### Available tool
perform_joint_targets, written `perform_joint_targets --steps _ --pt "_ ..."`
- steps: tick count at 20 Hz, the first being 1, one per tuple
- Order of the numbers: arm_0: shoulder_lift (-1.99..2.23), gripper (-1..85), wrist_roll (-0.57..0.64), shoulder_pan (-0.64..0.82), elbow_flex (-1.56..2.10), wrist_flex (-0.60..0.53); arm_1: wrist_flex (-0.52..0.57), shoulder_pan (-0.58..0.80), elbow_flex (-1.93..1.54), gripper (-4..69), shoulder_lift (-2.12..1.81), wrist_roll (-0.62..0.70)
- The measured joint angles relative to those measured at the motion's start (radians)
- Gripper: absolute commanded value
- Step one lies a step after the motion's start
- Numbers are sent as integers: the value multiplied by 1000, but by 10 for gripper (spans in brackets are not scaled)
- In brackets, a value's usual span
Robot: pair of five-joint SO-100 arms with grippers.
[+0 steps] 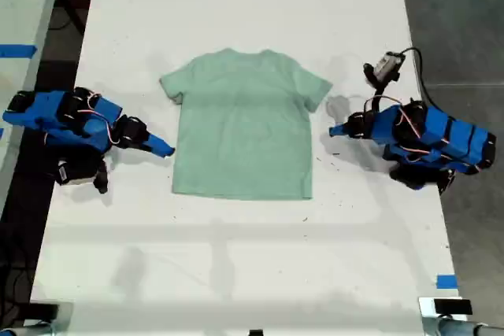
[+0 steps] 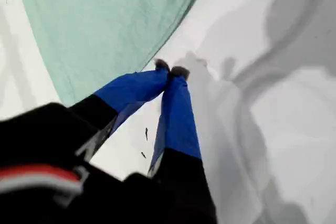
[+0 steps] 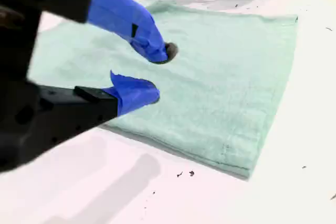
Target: Fold t shirt
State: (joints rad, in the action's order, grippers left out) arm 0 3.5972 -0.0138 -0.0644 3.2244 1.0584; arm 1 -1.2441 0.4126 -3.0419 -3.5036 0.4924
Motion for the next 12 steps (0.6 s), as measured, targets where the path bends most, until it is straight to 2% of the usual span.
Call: perform_joint_targets --steps 5,7,9,12 --pt "0 90 0 0 0 0 -15 9 44 14 5 26" --pt "0 90 0 0 0 0 -95 107 219 88 51 58" --pt "0 90 0 0 0 0 -169 236 453 205 227 120" --pt "0 91 0 0 0 0 -178 307 753 242 588 189"
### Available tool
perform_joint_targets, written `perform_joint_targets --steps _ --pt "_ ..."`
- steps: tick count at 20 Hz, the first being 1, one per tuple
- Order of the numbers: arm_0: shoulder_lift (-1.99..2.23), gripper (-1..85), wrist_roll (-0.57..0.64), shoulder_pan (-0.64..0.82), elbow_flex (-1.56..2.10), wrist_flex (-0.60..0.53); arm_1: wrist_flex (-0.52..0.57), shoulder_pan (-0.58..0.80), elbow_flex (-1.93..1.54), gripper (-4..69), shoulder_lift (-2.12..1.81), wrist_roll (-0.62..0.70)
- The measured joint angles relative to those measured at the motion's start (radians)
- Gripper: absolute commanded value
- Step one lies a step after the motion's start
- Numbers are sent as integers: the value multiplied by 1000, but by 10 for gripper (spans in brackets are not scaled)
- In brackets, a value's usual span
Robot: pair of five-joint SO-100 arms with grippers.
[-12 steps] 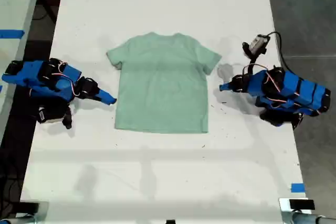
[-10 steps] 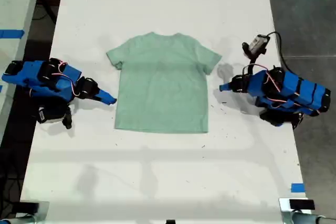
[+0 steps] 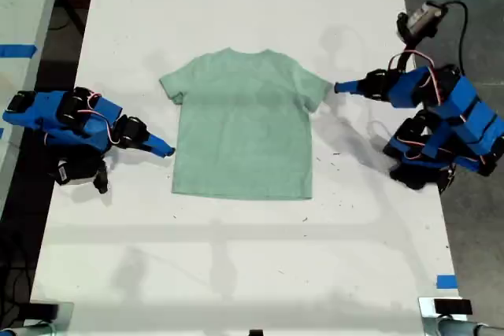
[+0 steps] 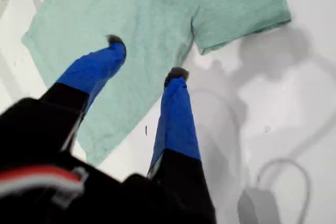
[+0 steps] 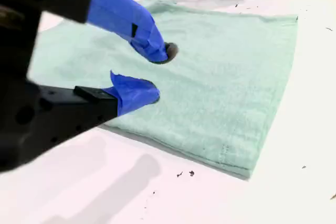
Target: Fold t shirt
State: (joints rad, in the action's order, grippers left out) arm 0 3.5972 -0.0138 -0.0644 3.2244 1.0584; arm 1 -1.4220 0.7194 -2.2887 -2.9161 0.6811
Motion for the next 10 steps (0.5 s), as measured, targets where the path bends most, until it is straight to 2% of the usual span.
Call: perform_joint_targets --steps 5,9,10 --pt "0 91 0 0 0 0 26 179 321 236 603 106" --pt "0 91 0 0 0 0 206 238 380 217 989 164" --pt "0 91 0 0 0 0 250 245 383 193 1065 172"
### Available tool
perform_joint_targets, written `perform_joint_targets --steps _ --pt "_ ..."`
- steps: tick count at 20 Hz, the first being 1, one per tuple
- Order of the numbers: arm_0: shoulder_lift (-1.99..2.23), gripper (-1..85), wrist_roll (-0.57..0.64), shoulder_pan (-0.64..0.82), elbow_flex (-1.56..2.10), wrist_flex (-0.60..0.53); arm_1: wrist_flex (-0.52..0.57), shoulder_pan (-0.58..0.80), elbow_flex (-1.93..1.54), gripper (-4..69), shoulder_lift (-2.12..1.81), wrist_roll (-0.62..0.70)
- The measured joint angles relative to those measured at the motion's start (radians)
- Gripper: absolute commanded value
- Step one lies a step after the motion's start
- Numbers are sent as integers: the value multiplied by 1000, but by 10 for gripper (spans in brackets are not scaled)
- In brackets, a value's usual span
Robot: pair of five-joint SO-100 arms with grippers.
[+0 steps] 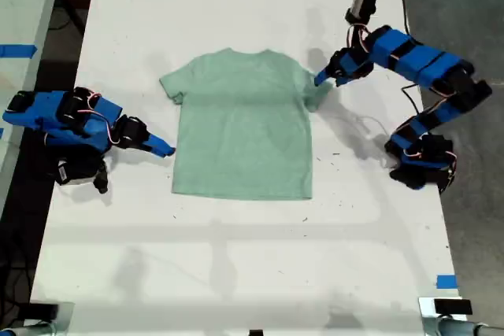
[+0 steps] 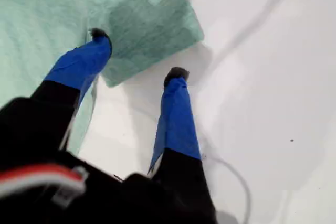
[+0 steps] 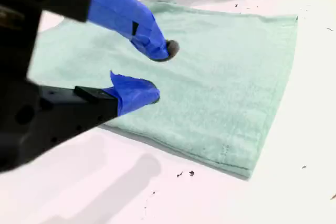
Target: Fold t shirt
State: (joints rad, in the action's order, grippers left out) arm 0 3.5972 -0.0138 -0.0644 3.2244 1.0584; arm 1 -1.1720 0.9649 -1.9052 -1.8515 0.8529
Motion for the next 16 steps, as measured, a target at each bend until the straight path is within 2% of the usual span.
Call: perform_joint_targets --steps 4,6,9,11,14,16 --pt "0 91 0 0 0 0 137 43 5 156 232 12" --pt "0 91 0 0 0 0 178 48 6 11 267 12" --pt "0 91 0 0 0 0 218 48 44 12 291 11" --pt "0 92 0 0 0 0 186 49 44 12 258 11" --pt "0 92 0 0 0 0 66 43 138 12 173 12" --pt "0 92 0 0 0 0 -18 -29 285 12 124 12"
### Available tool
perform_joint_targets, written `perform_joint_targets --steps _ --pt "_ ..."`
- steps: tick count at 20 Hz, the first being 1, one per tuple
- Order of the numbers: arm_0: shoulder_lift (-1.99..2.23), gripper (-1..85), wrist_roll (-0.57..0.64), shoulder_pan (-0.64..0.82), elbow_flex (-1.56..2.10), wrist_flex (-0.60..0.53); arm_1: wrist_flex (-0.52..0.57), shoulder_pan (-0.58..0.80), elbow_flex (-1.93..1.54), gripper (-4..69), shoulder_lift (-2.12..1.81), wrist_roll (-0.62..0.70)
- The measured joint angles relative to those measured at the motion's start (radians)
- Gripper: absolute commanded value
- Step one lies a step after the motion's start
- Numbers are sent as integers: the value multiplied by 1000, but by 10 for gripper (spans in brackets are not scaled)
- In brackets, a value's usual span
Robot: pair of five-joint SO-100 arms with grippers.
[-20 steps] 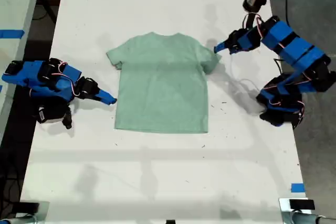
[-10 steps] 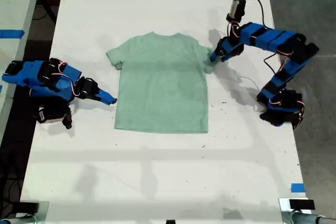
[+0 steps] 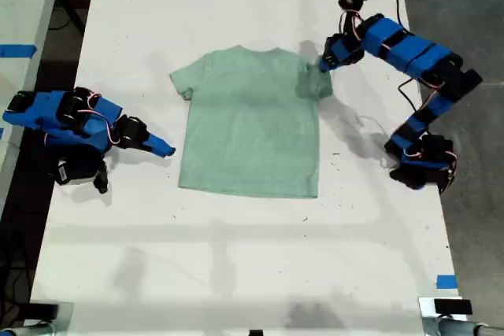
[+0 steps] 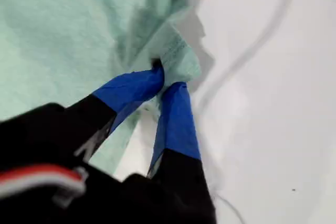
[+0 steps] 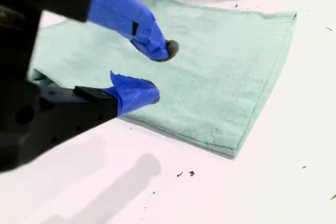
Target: Fold t shirt
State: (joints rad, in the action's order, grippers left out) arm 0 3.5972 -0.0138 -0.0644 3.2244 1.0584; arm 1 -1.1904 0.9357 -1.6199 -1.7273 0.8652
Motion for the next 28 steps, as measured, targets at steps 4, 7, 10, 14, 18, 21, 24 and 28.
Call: perform_joint_targets --steps 4,7,10,14,18,21,24,28 --pt "0 92 0 0 0 0 -29 -242 278 12 25 -3" --pt "0 92 0 0 0 0 43 -431 391 12 212 -8" --pt "0 92 0 0 0 0 64 -537 528 250 479 -8" --pt "0 92 0 0 0 0 15 -569 601 138 594 -3" --pt "0 92 0 0 0 0 -173 -514 601 -4 278 15" --pt "0 92 0 0 0 0 -288 -433 476 -3 -147 14" --pt "0 92 0 0 0 0 -233 -466 67 -2 -646 -64" --pt "0 93 0 0 0 0 -132 -649 -730 -2 -1347 -284"
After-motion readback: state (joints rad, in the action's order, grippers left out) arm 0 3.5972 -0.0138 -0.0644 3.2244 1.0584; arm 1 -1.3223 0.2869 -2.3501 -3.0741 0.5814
